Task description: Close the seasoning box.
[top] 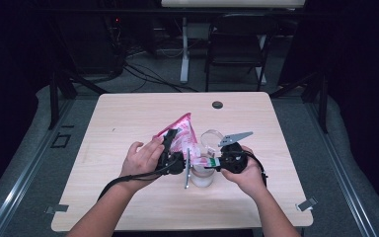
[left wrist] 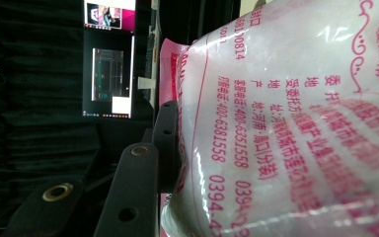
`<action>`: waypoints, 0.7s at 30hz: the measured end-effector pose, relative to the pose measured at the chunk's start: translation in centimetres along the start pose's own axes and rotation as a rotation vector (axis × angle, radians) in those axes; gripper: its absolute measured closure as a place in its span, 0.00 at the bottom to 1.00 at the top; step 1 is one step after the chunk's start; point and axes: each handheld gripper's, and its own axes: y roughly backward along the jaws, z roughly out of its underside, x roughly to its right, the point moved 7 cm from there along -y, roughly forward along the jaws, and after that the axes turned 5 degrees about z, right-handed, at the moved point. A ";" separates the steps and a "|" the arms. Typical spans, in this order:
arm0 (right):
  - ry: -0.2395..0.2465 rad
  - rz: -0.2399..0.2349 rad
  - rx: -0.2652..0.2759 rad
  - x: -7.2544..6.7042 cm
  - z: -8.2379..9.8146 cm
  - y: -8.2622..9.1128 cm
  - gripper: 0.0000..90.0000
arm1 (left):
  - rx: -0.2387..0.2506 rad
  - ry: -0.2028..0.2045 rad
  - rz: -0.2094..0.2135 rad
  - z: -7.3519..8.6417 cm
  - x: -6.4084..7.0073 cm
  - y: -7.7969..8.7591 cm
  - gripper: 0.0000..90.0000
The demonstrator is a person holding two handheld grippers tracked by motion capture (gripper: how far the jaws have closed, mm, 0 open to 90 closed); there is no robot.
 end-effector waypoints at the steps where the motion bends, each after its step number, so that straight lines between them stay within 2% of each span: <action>1: -0.001 0.001 0.000 0.0 0.0 0.0 1.00 | 0.001 -0.001 0.000 0.0 0.0 0.0 0.76; 11: -0.002 0.007 0.002 0.0 0.0 0.1 1.00 | -0.006 -0.010 0.003 -0.1 -0.1 -0.1 0.76; 21: 0.022 -0.014 -0.011 -0.4 0.0 0.2 1.00 | -0.014 -0.002 0.004 0.2 -0.4 -0.3 0.77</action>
